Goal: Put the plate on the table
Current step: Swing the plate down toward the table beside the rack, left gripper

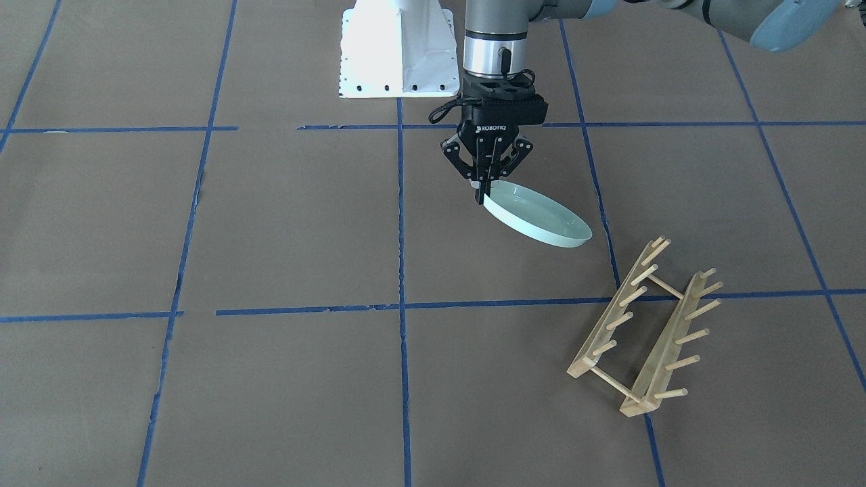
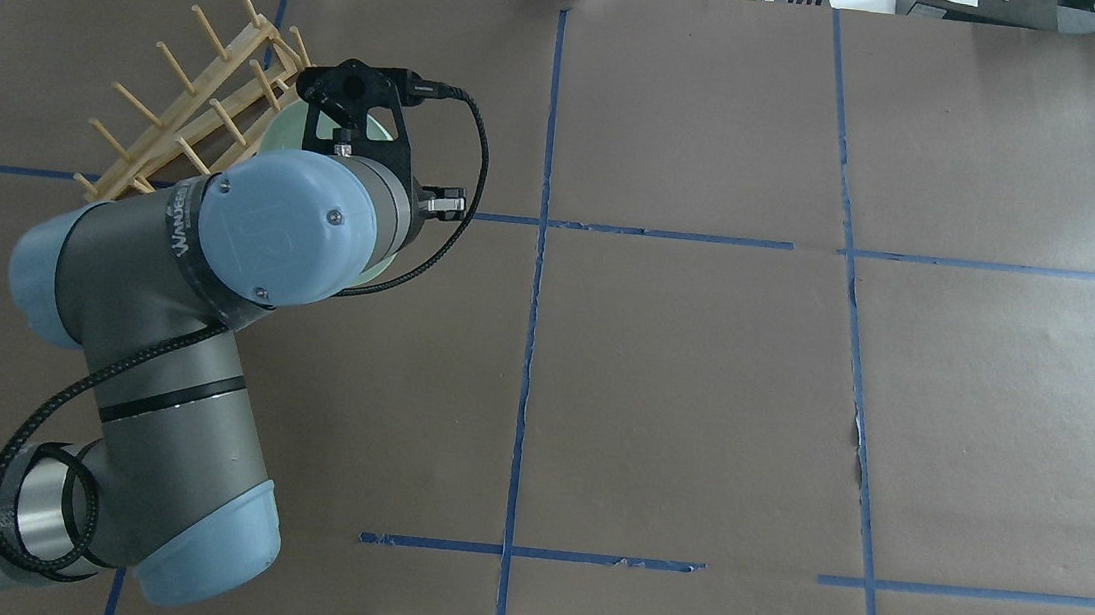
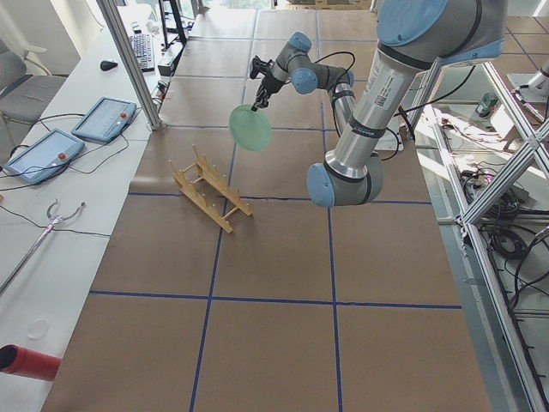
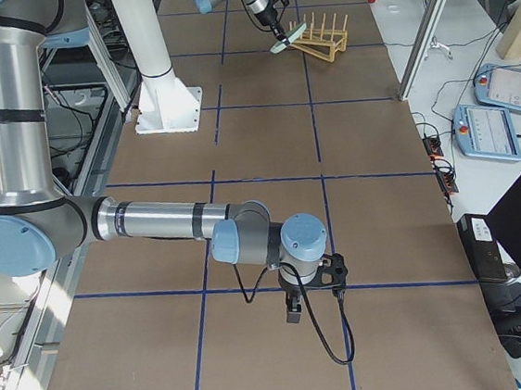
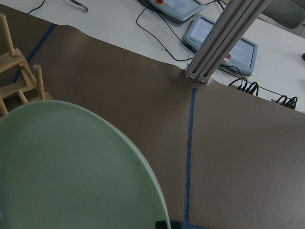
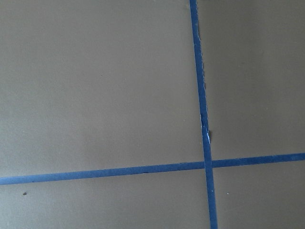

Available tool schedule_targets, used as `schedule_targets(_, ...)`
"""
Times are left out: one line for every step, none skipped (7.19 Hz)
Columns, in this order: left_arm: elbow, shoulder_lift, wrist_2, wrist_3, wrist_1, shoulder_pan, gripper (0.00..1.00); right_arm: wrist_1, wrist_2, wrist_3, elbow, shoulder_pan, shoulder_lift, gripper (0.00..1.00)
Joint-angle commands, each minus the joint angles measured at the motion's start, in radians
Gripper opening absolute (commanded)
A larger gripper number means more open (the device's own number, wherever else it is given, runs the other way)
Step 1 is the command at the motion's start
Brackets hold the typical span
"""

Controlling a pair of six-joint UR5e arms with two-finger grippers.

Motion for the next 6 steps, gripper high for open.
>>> schedule_targets(0.043, -0.001, 0.007, 0.147, 0.032, 0.049, 0.00, 0.000, 0.000, 0.000, 0.000, 0.000, 0.000, 1.00)
schedule_targets(0.063, 0.001, 0.001, 0.199, 0.026, 0.050, 0.00, 0.000, 0.000, 0.000, 0.000, 0.000, 0.000, 1.00)
schedule_targets(0.092, 0.001, -0.006, 0.271, 0.024, 0.052, 0.00, 0.000, 0.000, 0.000, 0.000, 0.000, 0.000, 1.00)
schedule_targets(0.111, 0.005, -0.004, 0.310, 0.020, 0.055, 0.00, 0.000, 0.000, 0.000, 0.000, 0.000, 0.000, 1.00)
schedule_targets(0.137, 0.008, -0.003, 0.316, 0.003, 0.064, 0.00, 0.000, 0.000, 0.000, 0.000, 0.000, 0.000, 1.00)
schedule_targets(0.175, 0.010, -0.004, 0.324, -0.037, 0.075, 0.00, 0.000, 0.000, 0.000, 0.000, 0.000, 0.000, 1.00)
